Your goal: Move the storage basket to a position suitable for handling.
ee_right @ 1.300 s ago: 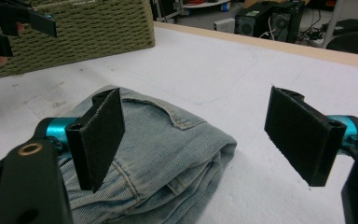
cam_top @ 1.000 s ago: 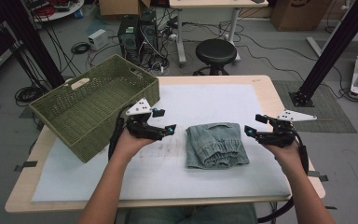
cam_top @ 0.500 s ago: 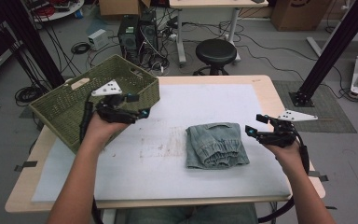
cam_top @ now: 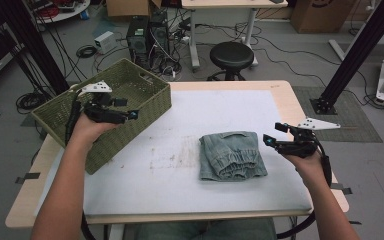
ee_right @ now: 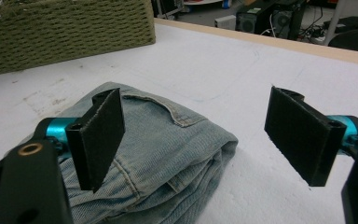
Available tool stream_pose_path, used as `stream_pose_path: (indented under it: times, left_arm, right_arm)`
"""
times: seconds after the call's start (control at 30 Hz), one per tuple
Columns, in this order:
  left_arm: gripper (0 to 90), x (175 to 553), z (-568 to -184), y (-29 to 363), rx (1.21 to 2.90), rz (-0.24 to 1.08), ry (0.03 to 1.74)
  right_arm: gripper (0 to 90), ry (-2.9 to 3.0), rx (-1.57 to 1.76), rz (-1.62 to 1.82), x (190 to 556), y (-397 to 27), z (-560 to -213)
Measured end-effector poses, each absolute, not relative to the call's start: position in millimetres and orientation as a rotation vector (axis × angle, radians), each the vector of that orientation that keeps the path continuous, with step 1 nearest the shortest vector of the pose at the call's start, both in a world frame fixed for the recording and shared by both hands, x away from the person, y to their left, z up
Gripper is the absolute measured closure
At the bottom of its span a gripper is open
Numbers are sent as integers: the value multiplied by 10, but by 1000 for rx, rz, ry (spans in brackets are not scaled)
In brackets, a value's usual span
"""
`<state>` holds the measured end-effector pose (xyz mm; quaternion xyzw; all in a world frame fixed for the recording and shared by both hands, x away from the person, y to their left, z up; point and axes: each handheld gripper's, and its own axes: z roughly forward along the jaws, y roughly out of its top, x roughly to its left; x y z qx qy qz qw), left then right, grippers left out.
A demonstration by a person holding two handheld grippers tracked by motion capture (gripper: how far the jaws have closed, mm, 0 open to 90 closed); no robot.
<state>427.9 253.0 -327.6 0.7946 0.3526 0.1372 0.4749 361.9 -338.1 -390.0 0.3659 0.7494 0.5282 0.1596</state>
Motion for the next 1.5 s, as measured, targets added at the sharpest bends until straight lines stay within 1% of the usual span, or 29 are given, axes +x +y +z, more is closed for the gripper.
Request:
stream_pose_path:
  times: [0.07, 0.13, 0.27, 0.4, 0.53, 0.63, 0.77, 0.87, 1.0, 1.1, 1.5]
  left_arm:
    - [255, 4329, -3287, 2535, 1953, 305, 892]
    - [261, 4369, -3285, 2540, 1969, 317, 872]
    - [284, 4471, -3309, 2565, 2017, 310, 914]
    - [317, 4542, -3360, 2619, 2015, 295, 936]
    - [331, 4598, -3442, 2632, 2042, 253, 959]
    - [366, 4627, -3490, 2591, 2070, 222, 939]
    - [458, 4652, -3541, 2545, 2104, 182, 909]
    - [588, 4655, -3590, 2493, 2151, 120, 891]
    - [664, 4637, -3580, 2449, 2179, 131, 916]
    - [682, 4620, -3566, 2415, 2191, 142, 926]
    - [681, 4503, -3522, 2214, 2211, 146, 876]
  right_arm:
    - [203, 2139, 1042, 1511, 3619, -3383, -3900]
    - [203, 2137, 1044, 1511, 3617, -3390, -3900]
    - [203, 2134, 1051, 1514, 3615, -3410, -3901]
    - [203, 2129, 1052, 1520, 3607, -3426, -3894]
    - [203, 2128, 1051, 1518, 3603, -3438, -3898]
    - [203, 2128, 1052, 1518, 3604, -3443, -3902]
    - [204, 2128, 1051, 1516, 3606, -3445, -3904]
    - [203, 2128, 1053, 1515, 3602, -3446, -3903]
    - [204, 2128, 1054, 1517, 3604, -3449, -3904]
    - [203, 2130, 1051, 1517, 3607, -3446, -3904]
    - [204, 2127, 1047, 1526, 3590, -3444, -3873]
